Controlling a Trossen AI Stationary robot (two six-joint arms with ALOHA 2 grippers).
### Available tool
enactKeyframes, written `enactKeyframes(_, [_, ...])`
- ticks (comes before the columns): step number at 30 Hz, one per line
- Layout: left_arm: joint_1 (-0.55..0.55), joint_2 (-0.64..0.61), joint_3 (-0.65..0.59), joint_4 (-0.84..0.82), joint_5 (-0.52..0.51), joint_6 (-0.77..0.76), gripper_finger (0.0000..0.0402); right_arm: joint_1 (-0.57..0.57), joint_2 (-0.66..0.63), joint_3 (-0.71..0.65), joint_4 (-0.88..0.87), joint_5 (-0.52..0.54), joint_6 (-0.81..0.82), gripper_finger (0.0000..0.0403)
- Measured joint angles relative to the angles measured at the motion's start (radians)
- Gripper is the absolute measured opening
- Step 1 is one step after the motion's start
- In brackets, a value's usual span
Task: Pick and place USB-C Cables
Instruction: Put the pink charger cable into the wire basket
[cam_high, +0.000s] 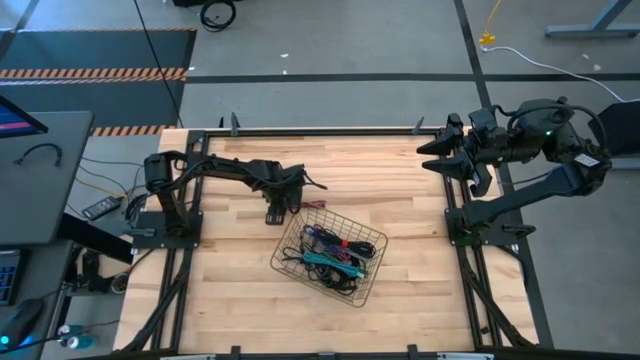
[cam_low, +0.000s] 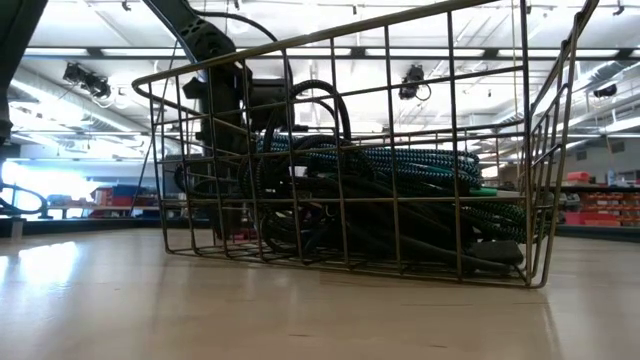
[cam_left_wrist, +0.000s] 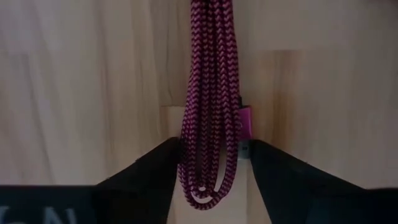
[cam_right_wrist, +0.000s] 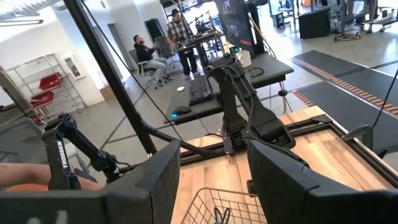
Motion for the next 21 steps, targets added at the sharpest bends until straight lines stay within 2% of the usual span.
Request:
enactKeyframes(4, [0.013,-0.002,0.0,-0.009,0.002,-0.05,0.0168,0.0,0.0,0.0,0.0,0.014,0.0,0.0195])
enactKeyframes(12, [0.041,0.001,0.001,-0.009,0.002,-0.147,0.0028,0.0,0.0,0.0,-0.001,0.021,0.0,0.0195])
enactKeyframes(21, [0.084,-0.012,-0.002,-0.013,0.003,-0.256,0.0025,0.0,0.0,0.0,0.0,0.021,0.0,0.0195])
